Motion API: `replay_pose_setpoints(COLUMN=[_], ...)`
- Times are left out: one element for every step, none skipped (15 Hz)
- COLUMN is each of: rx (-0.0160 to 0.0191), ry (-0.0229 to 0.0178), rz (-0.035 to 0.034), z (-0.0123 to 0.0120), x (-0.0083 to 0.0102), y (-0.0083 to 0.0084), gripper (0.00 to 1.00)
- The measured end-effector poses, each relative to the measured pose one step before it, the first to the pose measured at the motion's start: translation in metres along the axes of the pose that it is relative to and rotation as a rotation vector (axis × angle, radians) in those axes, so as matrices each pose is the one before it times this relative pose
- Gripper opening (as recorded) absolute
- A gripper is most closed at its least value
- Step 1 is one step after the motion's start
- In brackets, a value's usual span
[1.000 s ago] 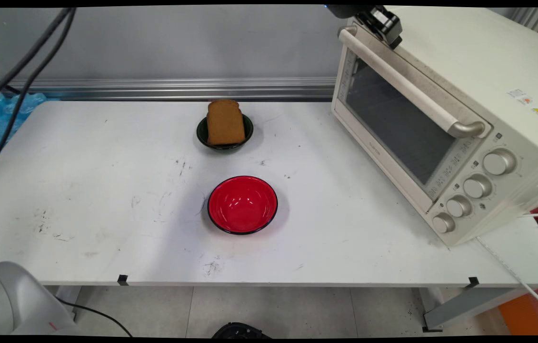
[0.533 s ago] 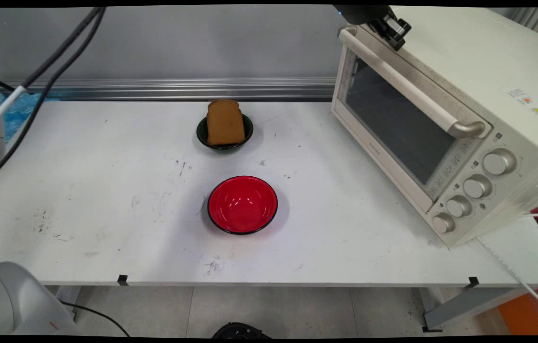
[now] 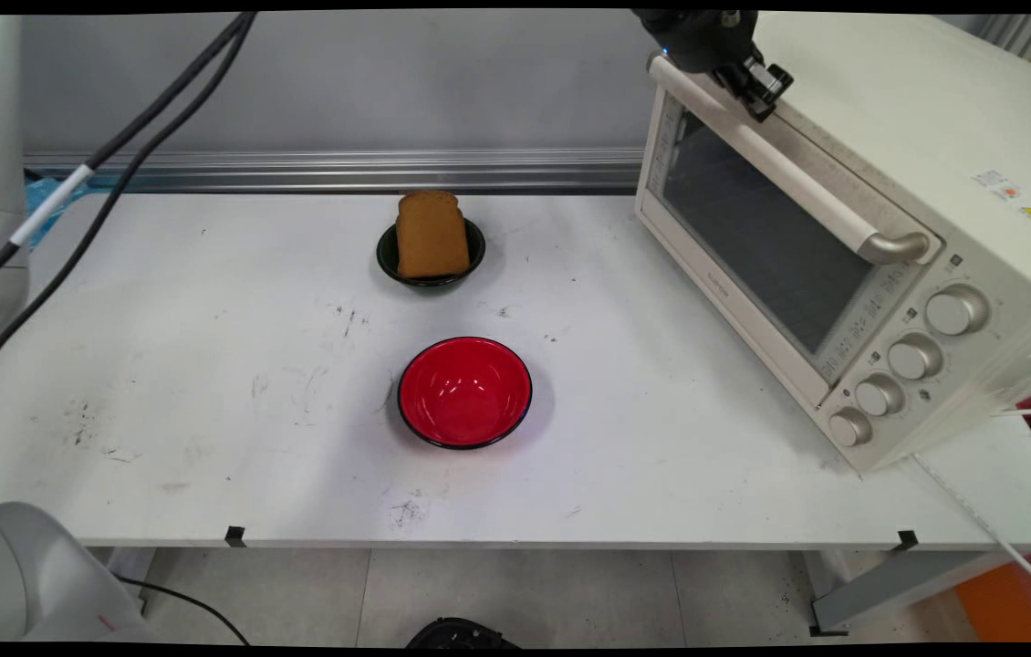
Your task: Open the oven
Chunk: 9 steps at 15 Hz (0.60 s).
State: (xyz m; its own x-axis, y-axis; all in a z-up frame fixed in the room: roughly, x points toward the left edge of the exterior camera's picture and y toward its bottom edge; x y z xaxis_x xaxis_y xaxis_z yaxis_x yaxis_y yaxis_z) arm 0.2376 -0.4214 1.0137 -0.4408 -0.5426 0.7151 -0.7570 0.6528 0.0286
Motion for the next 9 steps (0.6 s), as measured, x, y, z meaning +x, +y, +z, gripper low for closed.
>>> replay_pose_setpoints(rx=[0.00166,0.00167,0.00176,0.00200,0.00179,0.00102,0.00059,0.00064,0.00065], ry=[-0.00549,-0.00505,-0.00381,-0.00336,-0.00340,-0.00356,-0.00279,-0.00443,-0.00746], rz=[-0.00238,-0.00198,-0.00138,-0.00141,-0.00125,-0.00134,-0.00171,-0.00272,-0.00210], z=[0.00307,0.00281,0.00202,0.00177,0.00116,0.00047,0.00011,-0.00027,-0.00077], x=[-0.00023,-0.00017,-0.00016,0.00018,0.00025,0.00004,-0.00010,-0.00036,-0.00101], y=[-0.00021,-0.00026,-0.00035,-0.00038,-0.00022,-0.00001,-0.00003,0.00026,0.00062], gripper=[0.00,0.00,0.00,0.00,0.00,0.00,0.00,0.00,0.00])
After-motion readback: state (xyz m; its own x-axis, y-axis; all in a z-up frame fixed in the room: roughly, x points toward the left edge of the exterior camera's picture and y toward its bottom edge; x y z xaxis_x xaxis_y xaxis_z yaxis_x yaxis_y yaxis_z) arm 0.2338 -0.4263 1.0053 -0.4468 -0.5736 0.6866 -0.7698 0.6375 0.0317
